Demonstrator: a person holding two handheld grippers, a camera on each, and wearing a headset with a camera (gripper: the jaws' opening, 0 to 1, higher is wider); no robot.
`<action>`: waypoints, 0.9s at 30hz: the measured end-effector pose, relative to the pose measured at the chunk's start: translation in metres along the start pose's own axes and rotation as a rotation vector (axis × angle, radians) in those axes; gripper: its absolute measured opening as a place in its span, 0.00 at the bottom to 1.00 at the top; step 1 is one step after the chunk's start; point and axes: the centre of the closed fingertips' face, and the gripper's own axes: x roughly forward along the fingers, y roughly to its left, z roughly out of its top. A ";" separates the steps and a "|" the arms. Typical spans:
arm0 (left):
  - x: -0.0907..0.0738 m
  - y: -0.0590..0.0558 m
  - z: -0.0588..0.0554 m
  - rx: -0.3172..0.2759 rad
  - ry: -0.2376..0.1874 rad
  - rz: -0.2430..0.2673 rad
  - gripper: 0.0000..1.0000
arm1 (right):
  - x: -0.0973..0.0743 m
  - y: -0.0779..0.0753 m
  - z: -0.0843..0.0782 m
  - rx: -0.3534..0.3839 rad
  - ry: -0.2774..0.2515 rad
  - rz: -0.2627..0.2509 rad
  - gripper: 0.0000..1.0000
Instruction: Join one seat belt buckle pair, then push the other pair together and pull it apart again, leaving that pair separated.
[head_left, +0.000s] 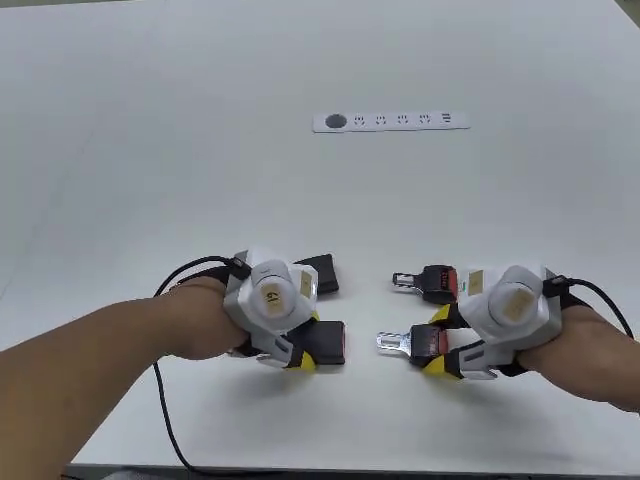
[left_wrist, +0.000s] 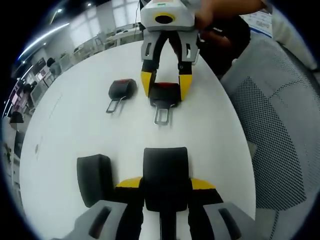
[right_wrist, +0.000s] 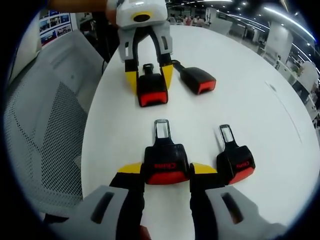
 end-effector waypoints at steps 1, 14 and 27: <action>0.000 -0.001 0.000 0.000 0.000 0.001 0.34 | 0.002 0.000 0.003 -0.004 -0.006 0.001 0.34; -0.002 -0.003 0.003 -0.006 -0.003 0.004 0.34 | 0.022 0.009 0.030 -0.018 -0.048 0.018 0.34; -0.001 -0.003 0.003 -0.017 0.007 0.004 0.34 | 0.023 0.008 0.034 -0.105 0.005 0.002 0.34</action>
